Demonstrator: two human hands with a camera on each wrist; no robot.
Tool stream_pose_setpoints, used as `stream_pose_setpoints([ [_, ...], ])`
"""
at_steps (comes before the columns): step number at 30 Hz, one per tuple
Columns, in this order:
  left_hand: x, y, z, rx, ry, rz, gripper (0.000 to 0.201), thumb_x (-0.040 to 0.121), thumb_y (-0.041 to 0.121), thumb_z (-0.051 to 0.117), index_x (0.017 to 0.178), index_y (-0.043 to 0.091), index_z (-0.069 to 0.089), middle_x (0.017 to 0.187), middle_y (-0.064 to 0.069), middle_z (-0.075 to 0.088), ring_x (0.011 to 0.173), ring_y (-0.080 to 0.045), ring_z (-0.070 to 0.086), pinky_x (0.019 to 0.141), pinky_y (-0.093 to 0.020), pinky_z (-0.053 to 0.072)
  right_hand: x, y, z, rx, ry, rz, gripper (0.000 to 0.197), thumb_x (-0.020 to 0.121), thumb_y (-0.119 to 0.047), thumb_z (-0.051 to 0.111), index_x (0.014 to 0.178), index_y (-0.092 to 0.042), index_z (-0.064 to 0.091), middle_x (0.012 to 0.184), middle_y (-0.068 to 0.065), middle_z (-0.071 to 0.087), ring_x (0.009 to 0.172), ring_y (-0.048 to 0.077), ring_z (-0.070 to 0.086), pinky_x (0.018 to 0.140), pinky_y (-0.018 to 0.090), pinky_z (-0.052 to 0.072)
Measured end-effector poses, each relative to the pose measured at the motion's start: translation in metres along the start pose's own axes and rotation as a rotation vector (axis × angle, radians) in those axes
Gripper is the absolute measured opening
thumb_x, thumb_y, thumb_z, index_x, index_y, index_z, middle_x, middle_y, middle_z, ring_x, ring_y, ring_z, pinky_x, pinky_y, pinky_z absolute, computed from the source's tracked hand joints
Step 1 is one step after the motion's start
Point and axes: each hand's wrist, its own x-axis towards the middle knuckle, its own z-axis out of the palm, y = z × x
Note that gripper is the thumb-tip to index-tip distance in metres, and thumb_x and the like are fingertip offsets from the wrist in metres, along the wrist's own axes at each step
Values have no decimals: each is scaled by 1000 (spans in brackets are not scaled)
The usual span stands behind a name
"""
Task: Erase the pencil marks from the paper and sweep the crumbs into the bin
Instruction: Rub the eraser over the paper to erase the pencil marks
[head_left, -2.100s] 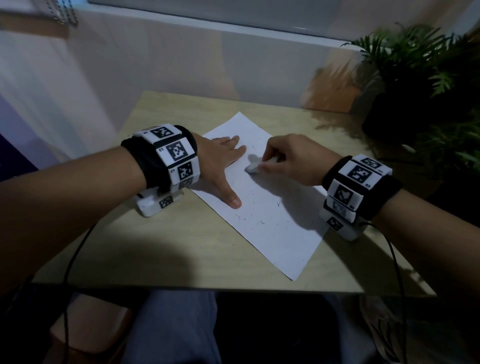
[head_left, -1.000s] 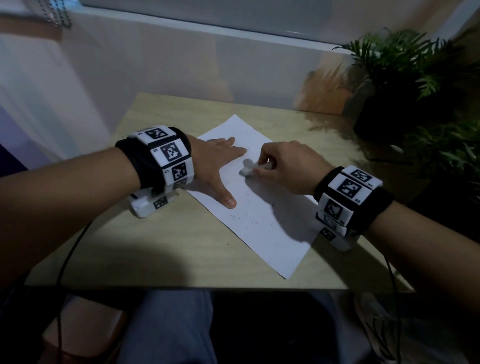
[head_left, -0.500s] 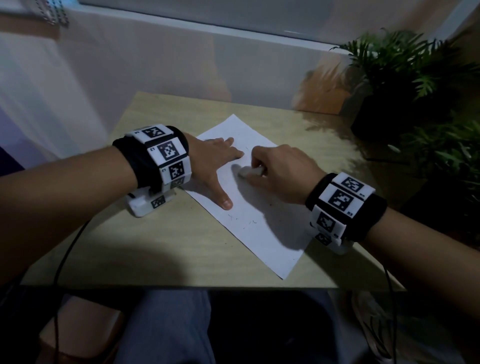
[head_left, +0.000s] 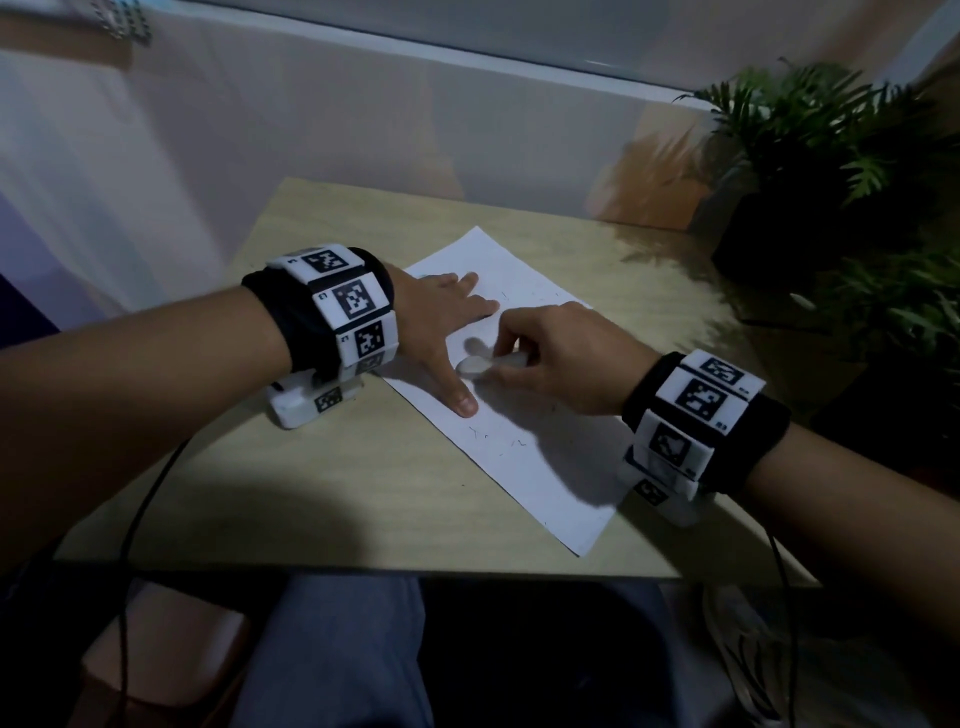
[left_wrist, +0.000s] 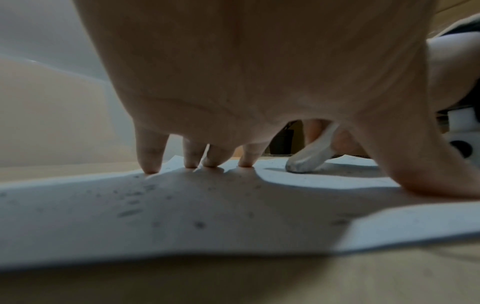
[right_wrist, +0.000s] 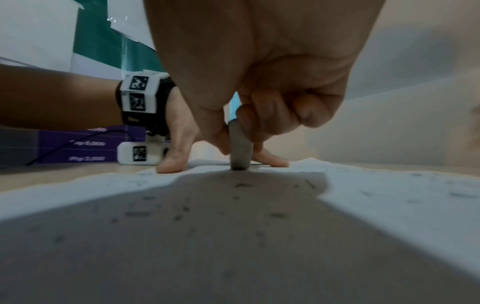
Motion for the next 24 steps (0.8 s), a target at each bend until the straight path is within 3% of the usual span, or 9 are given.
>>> stream_pose_setpoints([
  [4,-8,5,-6,8,-61,-28,166,21,108,50,158,41,-15,166,-1,-26,154,-21,-19,126,-55,3,1,-1,6,-160,131,57,40,90,-63,52,84,-24,55,73,-6,59,70,20,54,57,32,36],
  [7,-8,5,-9,-11,-71,-14,160,33,101,62,159,39,-13,166,-3,-26,153,-22,-22,126,-55,1,-3,-8,4,38,-23,-32,28,86,-54,64,82,-28,53,71,-10,58,68,11,54,65,33,44],
  [9,-9,5,-8,-10,-65,-13,164,26,104,58,159,40,-12,166,-3,-25,154,-22,-21,126,-55,2,-1,-6,1,66,-52,-12,28,85,-55,66,86,-29,57,76,-12,60,72,8,55,67,31,42],
  [11,-10,7,-6,14,-50,-18,171,13,109,45,159,40,-12,167,-3,-24,155,-22,-18,126,-55,4,2,-2,0,-37,49,56,35,87,-60,60,91,-24,59,81,-7,62,75,17,55,67,32,40],
  [14,-6,4,-3,18,-29,-11,169,14,110,43,159,40,-9,167,-3,-22,155,-23,-17,126,-55,5,1,-4,1,-86,141,38,31,90,-53,56,89,-22,57,77,-4,61,74,22,55,64,34,40],
  [16,-1,1,-1,-2,-16,25,163,19,110,50,159,44,-4,169,-2,-17,154,-23,-19,125,-56,4,-3,-10,0,35,36,-42,25,87,-49,63,84,-27,54,72,-9,59,70,13,55,63,31,42],
  [19,0,1,0,1,-20,15,165,17,110,48,158,45,-5,169,-2,-18,155,-23,-19,125,-55,4,-2,-8,-5,71,-42,-17,26,84,-55,68,82,-33,53,72,-14,56,67,2,51,60,22,36],
  [21,-5,4,-1,32,-17,-17,170,12,111,40,159,41,-9,168,-3,-21,155,-23,-15,126,-54,6,4,-2,-4,-28,45,61,33,85,-60,62,88,-28,58,74,-11,56,69,9,52,60,30,35],
  [24,-7,5,-2,58,-8,-20,172,11,112,35,160,38,-9,168,-4,-21,156,-23,-14,125,-54,7,9,2,2,-122,150,82,31,88,-51,55,90,-20,58,76,-2,59,75,25,55,62,34,37],
])
